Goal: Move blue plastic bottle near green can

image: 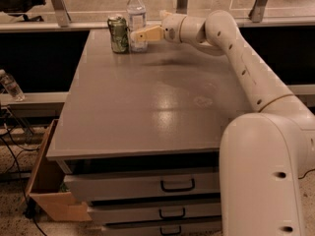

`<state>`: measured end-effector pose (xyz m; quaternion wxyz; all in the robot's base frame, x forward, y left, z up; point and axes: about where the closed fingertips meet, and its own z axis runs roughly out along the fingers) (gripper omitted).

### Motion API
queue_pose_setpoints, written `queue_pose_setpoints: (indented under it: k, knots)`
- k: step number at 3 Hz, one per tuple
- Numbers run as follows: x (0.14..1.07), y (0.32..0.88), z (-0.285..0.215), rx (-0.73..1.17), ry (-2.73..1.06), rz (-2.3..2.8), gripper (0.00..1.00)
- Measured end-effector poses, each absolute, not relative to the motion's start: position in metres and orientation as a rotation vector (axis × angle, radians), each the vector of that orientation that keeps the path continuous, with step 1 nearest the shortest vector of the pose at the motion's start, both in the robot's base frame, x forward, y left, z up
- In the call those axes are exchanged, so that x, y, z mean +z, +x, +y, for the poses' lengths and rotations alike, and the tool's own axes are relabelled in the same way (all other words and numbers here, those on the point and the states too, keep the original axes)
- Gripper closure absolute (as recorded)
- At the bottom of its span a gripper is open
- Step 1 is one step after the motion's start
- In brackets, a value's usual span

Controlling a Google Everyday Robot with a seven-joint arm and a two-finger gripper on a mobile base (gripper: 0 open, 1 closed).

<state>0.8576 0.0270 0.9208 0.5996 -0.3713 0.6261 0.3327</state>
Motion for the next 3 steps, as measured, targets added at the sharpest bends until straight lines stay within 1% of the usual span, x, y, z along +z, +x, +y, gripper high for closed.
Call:
queue_pose_setpoints:
  k: [1, 3]
  knots:
    - [0.942, 0.836, 0.005, 0.753, -0.903, 1.463, 0.00]
    - [1.011, 0.755, -0.070, 0.671, -1.056, 1.470, 0.00]
